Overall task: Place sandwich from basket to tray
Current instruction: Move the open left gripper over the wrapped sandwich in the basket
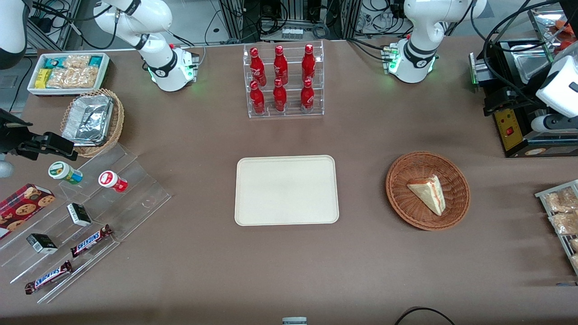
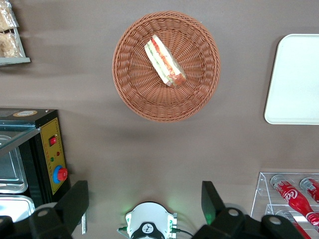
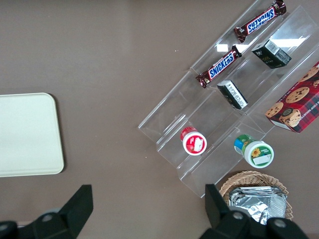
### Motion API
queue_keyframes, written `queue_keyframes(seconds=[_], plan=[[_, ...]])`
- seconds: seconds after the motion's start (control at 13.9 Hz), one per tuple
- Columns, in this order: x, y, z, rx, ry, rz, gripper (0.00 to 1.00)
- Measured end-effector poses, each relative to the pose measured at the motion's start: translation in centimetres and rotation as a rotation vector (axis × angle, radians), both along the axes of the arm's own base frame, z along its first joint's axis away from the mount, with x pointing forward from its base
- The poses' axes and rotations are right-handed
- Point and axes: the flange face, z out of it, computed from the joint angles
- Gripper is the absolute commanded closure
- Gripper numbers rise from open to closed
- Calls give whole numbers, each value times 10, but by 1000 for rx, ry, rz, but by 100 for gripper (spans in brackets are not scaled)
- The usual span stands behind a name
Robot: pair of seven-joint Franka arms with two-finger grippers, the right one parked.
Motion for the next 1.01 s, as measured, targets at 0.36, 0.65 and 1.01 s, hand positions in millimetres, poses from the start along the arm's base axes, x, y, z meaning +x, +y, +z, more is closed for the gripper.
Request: queue_keyframes(seconds=[0.36,0.65,1.01], plan=[[5,5,-9,2,17,8,0],[41,10,-70,54,46,147,0],[63,4,-165,93,-12,388,0]])
